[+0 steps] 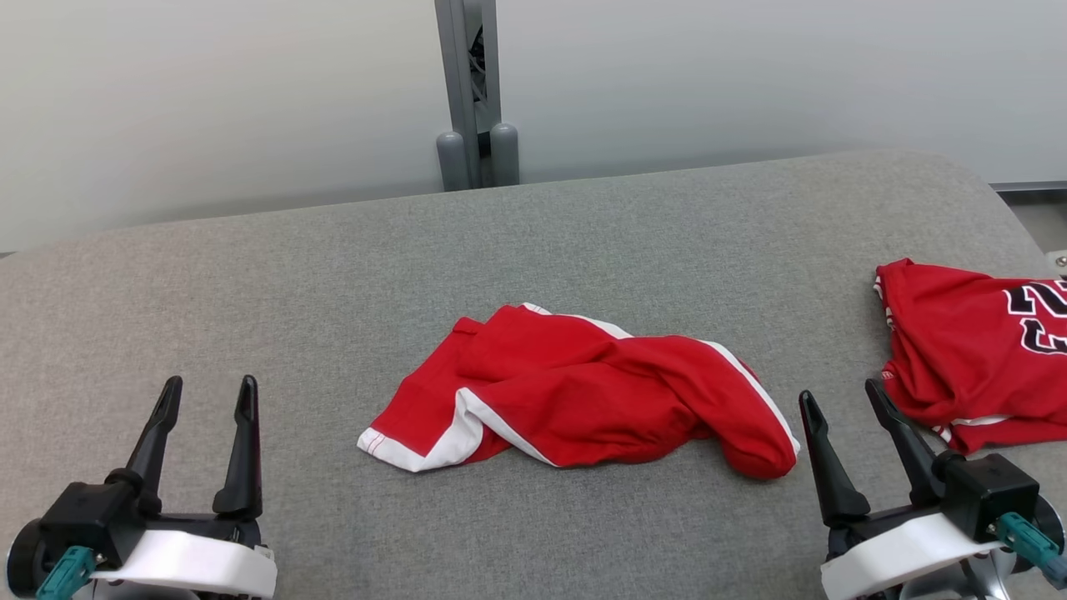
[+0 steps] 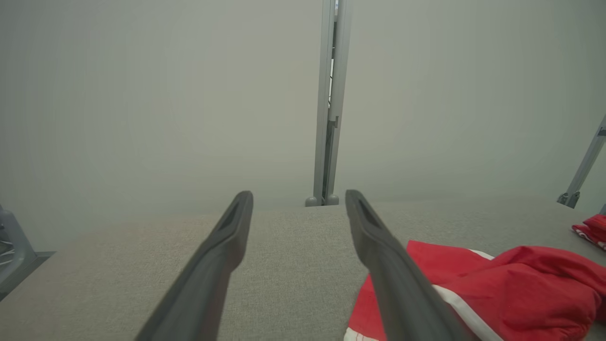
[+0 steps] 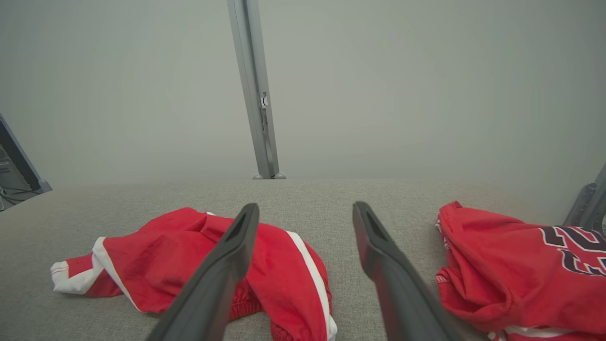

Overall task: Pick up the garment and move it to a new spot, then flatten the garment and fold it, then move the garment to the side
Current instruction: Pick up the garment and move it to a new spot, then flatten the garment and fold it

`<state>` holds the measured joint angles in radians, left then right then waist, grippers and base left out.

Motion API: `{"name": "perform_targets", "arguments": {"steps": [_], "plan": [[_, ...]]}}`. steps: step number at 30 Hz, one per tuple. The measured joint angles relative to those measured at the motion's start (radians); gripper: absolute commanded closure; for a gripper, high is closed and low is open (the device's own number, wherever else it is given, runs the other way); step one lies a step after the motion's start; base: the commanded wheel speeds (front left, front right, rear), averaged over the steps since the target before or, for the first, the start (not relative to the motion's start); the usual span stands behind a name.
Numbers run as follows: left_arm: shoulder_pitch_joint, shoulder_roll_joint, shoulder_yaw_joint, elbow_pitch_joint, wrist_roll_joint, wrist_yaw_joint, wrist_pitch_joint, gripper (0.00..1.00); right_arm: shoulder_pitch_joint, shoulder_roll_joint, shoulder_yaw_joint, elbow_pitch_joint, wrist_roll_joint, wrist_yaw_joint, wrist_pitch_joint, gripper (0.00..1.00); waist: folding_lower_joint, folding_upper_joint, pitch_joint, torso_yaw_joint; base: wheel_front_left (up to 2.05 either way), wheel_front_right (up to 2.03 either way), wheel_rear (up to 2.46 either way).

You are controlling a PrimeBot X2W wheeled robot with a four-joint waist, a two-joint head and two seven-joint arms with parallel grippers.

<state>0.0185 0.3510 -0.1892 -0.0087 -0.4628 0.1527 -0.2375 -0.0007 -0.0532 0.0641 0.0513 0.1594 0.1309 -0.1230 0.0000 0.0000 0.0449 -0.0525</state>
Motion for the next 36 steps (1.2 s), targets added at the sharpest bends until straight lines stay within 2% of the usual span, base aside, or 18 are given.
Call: {"name": "perform_targets", "arguments": {"steps": [20, 30, 33, 36], "plan": [[0.004, 0.006, -0.016, -0.01, -0.014, 0.011, 0.032, 0.0, 0.007, 0.002, 0.004, -0.012, 0.0, 0.0, 0.017, 0.0, 0.0, 0.0, 0.006, 0.01, 0.0, 0.0, 0.0], [-0.021, 0.005, -0.032, 0.004, -0.015, 0.0, 0.03, 0.0, -0.002, 0.003, 0.008, -0.016, -0.001, 0.0, 0.017, 0.0, 0.0, 0.0, 0.018, 0.045, 0.0, 0.0, 0.0], [-0.045, 0.0, -0.044, 0.01, -0.015, -0.008, 0.026, 0.0, -0.017, -0.018, 0.054, -0.013, 0.002, 0.0, 0.036, 0.0, 0.0, 0.0, 0.029, 0.068, 0.0, 0.0, 0.0], [-0.071, -0.008, -0.054, 0.015, -0.014, -0.014, 0.024, 0.0, -0.051, -0.053, 0.144, 0.009, 0.018, 0.0, 0.066, 0.0, 0.0, 0.0, 0.047, 0.091, 0.0, 0.0, 0.0]]}}
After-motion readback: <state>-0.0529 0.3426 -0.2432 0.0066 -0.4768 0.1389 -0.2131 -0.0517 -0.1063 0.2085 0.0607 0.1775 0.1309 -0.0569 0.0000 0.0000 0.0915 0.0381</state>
